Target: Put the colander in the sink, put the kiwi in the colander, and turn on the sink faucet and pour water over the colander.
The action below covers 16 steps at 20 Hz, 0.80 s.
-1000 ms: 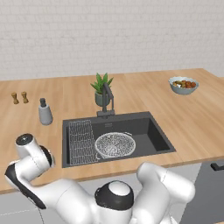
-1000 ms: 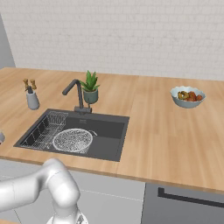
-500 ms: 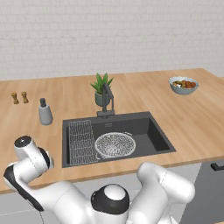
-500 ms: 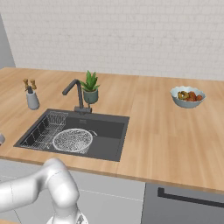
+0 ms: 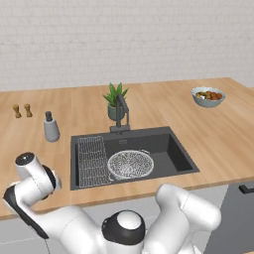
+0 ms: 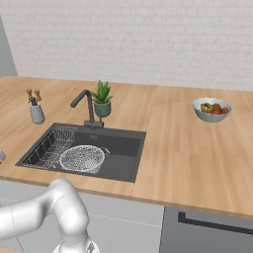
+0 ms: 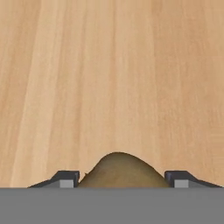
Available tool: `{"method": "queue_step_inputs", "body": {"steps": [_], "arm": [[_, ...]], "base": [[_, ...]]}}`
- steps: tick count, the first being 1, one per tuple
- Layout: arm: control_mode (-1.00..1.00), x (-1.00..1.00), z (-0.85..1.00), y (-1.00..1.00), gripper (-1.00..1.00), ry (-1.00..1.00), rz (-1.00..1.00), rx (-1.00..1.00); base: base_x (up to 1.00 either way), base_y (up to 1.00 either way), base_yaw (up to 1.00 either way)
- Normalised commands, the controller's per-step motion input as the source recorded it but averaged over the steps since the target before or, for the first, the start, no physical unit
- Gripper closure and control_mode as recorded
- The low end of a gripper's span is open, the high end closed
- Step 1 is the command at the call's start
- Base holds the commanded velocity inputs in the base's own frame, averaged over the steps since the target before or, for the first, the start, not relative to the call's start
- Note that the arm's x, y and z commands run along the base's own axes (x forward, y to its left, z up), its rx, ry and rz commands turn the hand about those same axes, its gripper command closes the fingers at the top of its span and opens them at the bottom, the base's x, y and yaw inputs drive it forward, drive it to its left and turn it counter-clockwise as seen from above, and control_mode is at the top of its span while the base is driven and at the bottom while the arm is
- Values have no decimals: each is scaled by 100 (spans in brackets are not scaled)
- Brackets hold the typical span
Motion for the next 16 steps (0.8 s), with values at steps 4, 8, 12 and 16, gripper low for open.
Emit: {"method": "queue_step_inputs", "body": {"steps": [4,8,12,16], "arm": [[-100,-5,66,-80,100,-15,-8,6],[-100,0,74,-100,100,-15,-11,6],[-100,0,50,-100,100,-16,-9,3],[-100,8,14,-100,100,-6,-14,0]], "base": [[0,0,0],[0,0,0],[0,0,0],[0,0,0]]}}
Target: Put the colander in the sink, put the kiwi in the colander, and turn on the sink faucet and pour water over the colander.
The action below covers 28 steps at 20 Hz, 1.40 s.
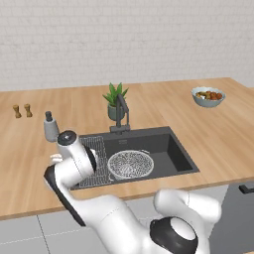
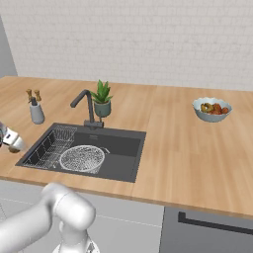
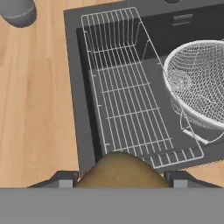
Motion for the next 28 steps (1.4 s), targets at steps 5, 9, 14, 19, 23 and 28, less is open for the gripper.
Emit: {"method": "queue_step_inputs", "body": {"steps": [5,9,14,19,23,28], "arm": [[-100,19,0,-100,100,0,-14,4],[-100,32,-4,-100,100,0,-8,16],[-100,69,-9,-100,100,0,-2,21],[-100,52,-28,-84,100,0,0,16],[-100,5,-45,-56,100,-4,0,14],[-100,13,-35,-45,100,-9,0,13]], "base": [[0,0,0],[0,0,0],[0,0,0],[0,0,0],[0,0,0],[0,0,0]]}}
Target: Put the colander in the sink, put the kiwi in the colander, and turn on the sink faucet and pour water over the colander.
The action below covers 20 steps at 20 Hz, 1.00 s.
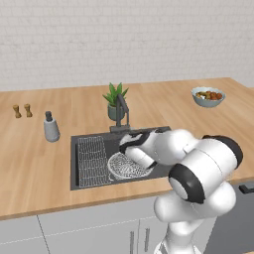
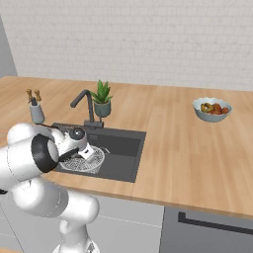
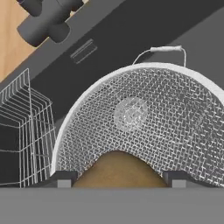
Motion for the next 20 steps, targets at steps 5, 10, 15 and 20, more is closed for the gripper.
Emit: {"method": "queue_step_inputs", "body": {"steps": [5,10,15,20], "arm": [[-100,31,-23,-11,100,-8,0,7],[-100,11,-28,0,100,-2,0,0],[-100,3,-35,0,100,0,0,0],[-100,18,-14,3,100,0,0,0]], "base": [[0,0,0],[0,0,0],[0,0,0],[0,0,0]]}}
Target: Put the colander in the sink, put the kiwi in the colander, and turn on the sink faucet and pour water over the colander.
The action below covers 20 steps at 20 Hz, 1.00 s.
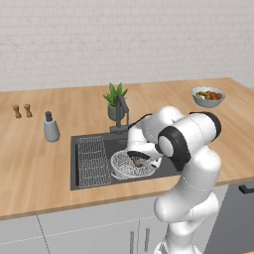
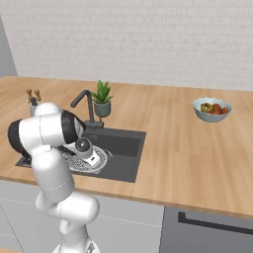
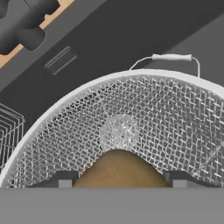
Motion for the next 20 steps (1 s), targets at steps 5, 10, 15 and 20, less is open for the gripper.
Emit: {"method": "queue_step_inputs", "body": {"steps": [5,10,15,20], "arm": [[-100,2,0,12,-100,0,0,0],[-100,0,12,-1,-100,0,0,0],[-100,0,43,-21,-100,0,0,2],[-100,0,73,-52,-100,0,0,8]], "base": [[0,0,0],[0,0,0],[0,0,0],[0,0,0]]}}
